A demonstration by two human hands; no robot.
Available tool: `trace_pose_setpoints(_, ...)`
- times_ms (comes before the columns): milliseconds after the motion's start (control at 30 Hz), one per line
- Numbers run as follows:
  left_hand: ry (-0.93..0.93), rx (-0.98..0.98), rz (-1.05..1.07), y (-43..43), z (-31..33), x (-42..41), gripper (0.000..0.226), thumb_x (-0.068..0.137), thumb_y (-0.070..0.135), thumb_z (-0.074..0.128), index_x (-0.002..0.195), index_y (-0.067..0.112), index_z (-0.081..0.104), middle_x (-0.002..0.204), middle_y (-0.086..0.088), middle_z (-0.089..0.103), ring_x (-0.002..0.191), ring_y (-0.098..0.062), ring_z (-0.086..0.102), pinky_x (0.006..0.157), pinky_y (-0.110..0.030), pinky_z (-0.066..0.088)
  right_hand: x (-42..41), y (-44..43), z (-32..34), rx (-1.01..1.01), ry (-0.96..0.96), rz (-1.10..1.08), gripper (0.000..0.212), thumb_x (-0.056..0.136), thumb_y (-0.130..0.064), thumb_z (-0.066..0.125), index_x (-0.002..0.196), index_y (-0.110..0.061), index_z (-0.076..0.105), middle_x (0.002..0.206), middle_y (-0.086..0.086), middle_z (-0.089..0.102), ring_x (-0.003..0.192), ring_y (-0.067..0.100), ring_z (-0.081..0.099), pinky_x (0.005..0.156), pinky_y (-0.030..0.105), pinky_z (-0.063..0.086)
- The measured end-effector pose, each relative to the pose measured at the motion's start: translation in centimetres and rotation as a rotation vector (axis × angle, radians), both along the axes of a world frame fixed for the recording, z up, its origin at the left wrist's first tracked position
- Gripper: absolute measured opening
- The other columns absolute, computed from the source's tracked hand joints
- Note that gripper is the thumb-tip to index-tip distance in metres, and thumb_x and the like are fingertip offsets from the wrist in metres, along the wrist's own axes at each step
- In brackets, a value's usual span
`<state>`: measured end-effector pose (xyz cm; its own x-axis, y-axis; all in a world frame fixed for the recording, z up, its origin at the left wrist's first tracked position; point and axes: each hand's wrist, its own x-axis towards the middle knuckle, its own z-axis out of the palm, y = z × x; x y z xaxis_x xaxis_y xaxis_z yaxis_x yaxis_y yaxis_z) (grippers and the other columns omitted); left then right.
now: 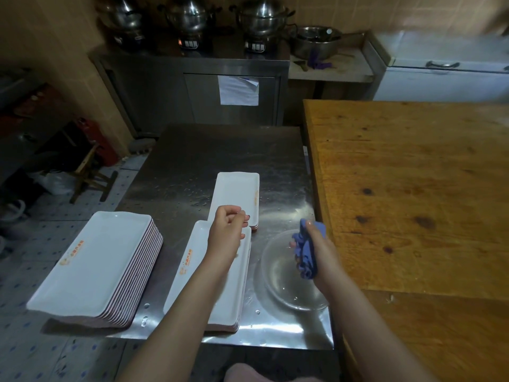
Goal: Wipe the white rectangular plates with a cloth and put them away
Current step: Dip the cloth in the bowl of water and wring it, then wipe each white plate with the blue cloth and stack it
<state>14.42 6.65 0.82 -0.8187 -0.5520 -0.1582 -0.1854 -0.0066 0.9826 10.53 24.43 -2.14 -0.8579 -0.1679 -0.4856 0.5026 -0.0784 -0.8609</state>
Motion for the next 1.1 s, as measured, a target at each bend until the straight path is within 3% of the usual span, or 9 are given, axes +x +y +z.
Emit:
trace_pose_setpoints(100, 0.007, -0.005, 0.027, -0.6, 0.3, -0.2, 0.014, 0.089, 0.015, 0.051, 0.087, 0.029, 0.05, 0.087, 0.006, 0.064, 0.081, -0.005, 0.062, 0.066, -0.027, 0.047, -0.2, 0.5, 1.2, -0.172, 0.096, -0.024, 0.035, 0.091, -0.029, 0.061, 0.114, -0.003, 0.056, 0.089, 0.016, 0.069, 0.054, 0.024, 0.064, 0.043, 0.028, 0.048)
trace_pose_setpoints(233, 0.026, -0.01, 0.052, -1.5, 0.5, -0.2, 0.014, 0.089, 0.015, 0.05, 0.086, 0.028, 0.05, 0.089, 0.004, 0.064, 0.08, -0.007, 0.061, 0.068, -0.029, 0.046, 0.6, 0.9, 0.9, -0.017, -0.006, -0.01, 0.027, 0.097, -0.031, 0.051, 0.108, -0.007, 0.058, 0.091, 0.008, 0.072, 0.06, 0.023, 0.069, 0.044, 0.03, 0.053)
trace_pose_setpoints(333, 0.053, -0.016, 0.05, -1.6, 0.9, -0.6, 0.015, 0.089, 0.014, 0.049, 0.085, 0.028, 0.05, 0.088, 0.005, 0.064, 0.079, -0.005, 0.061, 0.066, -0.027, 0.047, -0.2, 1.2, 1.2, -0.081, 0.06, 0.014, 0.028, 0.098, -0.031, 0.048, 0.102, -0.008, 0.064, 0.096, 0.007, 0.073, 0.077, 0.023, 0.071, 0.063, 0.04, 0.057)
trace_pose_setpoints(400, 0.047, -0.008, 0.044, -1.5, 0.7, -0.5, 0.015, 0.089, 0.014, 0.049, 0.085, 0.028, 0.05, 0.088, 0.005, 0.064, 0.078, -0.004, 0.061, 0.066, -0.026, 0.047, 0.1, 1.4, 1.0, 0.007, 0.116, 0.044, 0.022, 0.096, -0.029, 0.053, 0.099, -0.011, 0.066, 0.088, 0.005, 0.075, 0.077, 0.018, 0.071, 0.069, 0.033, 0.057)
trace_pose_setpoints(500, 0.038, -0.003, 0.043, -1.6, 0.2, -0.2, 0.016, 0.09, 0.014, 0.048, 0.084, 0.028, 0.051, 0.086, 0.007, 0.065, 0.077, -0.004, 0.061, 0.065, -0.026, 0.047, 0.6, 1.7, 0.6, 0.13, 0.126, 0.083, 0.016, 0.095, -0.029, 0.055, 0.093, -0.017, 0.065, 0.084, -0.001, 0.074, 0.068, 0.01, 0.069, 0.055, 0.021, 0.052)
trace_pose_setpoints(633, 0.022, -0.003, 0.055, -2.4, -0.2, -0.3, 0.016, 0.089, 0.013, 0.049, 0.083, 0.028, 0.052, 0.085, 0.007, 0.065, 0.077, -0.004, 0.061, 0.064, -0.026, 0.047, -1.0, 1.9, 2.2, 0.052, 0.2, 0.092, 0.016, 0.094, -0.027, 0.056, 0.097, -0.015, 0.066, 0.085, 0.004, 0.075, 0.085, 0.022, 0.072, 0.068, 0.032, 0.057)
trace_pose_setpoints(767, 0.011, 0.005, 0.026, -3.4, -0.9, -0.2, 0.016, 0.09, 0.013, 0.048, 0.084, 0.027, 0.053, 0.085, 0.007, 0.065, 0.076, -0.003, 0.061, 0.064, -0.026, 0.048, -0.3, 1.4, 0.2, 0.226, 0.115, 0.05, 0.012, 0.092, -0.019, 0.059, 0.095, -0.01, 0.066, 0.083, 0.01, 0.07, 0.084, 0.031, 0.066, 0.085, 0.045, 0.051)
trace_pose_setpoints(900, -0.007, 0.026, -0.014, -5.0, -1.0, -1.8, 0.012, 0.09, 0.015, 0.05, 0.084, 0.026, 0.053, 0.087, 0.006, 0.065, 0.079, -0.005, 0.061, 0.066, -0.029, 0.047, -2.0, -0.2, 1.3, 0.076, 0.095, -0.066, 0.004, 0.089, -0.018, 0.063, 0.09, -0.015, 0.066, 0.078, 0.008, 0.072, 0.078, 0.027, 0.068, 0.077, 0.039, 0.054)
trace_pose_setpoints(1100, -0.13, -0.047, -0.022, -8.9, -2.3, -5.6, 0.01, 0.089, 0.019, 0.055, 0.08, 0.023, 0.052, 0.087, -0.002, 0.061, 0.076, -0.015, 0.057, 0.063, -0.03, 0.044, -6.0, -4.4, 4.0, -0.301, 0.039, -0.06, 0.016, 0.078, -0.016, 0.065, 0.09, -0.007, 0.072, 0.089, 0.012, 0.074, 0.078, 0.021, 0.072, 0.062, 0.028, 0.057)
